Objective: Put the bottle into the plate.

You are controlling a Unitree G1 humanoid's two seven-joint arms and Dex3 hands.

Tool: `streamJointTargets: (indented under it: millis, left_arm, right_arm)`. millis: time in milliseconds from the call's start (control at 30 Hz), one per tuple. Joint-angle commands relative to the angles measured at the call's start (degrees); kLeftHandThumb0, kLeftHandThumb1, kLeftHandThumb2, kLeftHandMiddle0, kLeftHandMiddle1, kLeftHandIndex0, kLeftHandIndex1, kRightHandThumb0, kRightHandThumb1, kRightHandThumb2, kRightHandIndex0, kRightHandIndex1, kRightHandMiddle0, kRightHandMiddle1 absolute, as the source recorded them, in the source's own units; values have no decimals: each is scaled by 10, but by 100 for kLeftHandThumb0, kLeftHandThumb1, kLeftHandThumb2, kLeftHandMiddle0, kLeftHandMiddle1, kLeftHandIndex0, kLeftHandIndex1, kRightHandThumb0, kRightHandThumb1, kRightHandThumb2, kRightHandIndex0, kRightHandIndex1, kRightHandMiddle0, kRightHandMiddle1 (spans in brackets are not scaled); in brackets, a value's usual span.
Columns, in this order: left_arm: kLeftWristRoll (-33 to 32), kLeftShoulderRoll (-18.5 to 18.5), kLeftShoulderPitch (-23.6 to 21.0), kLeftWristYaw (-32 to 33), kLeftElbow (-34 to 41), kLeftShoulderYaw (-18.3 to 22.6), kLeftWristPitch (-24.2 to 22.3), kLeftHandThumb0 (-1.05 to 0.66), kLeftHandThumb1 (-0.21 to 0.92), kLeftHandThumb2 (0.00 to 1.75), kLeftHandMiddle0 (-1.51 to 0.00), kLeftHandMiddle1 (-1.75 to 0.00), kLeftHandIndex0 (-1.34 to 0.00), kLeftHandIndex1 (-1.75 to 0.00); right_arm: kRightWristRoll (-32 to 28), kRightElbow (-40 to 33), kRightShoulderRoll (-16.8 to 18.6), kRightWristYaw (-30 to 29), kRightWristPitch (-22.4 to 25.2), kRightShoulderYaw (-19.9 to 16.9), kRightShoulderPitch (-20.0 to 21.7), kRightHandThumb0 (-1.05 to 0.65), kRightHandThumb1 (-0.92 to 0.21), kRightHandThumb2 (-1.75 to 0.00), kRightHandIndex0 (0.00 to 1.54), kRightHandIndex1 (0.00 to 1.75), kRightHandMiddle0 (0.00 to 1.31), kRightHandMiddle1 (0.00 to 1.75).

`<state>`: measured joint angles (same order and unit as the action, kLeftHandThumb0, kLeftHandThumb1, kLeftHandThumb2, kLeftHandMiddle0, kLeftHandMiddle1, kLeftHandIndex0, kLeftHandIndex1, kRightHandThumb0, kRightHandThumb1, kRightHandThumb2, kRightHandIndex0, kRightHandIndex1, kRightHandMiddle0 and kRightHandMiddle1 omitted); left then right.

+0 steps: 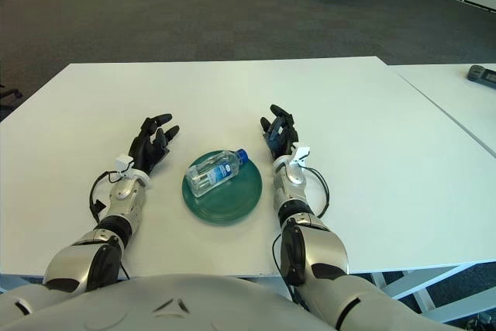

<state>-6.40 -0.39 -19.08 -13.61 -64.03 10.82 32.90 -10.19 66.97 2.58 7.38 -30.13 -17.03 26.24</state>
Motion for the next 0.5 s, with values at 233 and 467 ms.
streamJointTargets:
  millis: [233,467]
  left_arm:
    - [5,7,32,5,-12,-1,-1,-76,92,82,-41,-17,0,-87]
    - [7,13,34,5,-1,-4,0,-75,92,82,-39,-15,0,-84]
  right_arm:
    - [5,28,-12,-14,20,2,-53,-75,-92,-94,44,8,0,89]
    - [9,26,-16,-11,8,7,-56,-76,-92,-94,44,8,0,89]
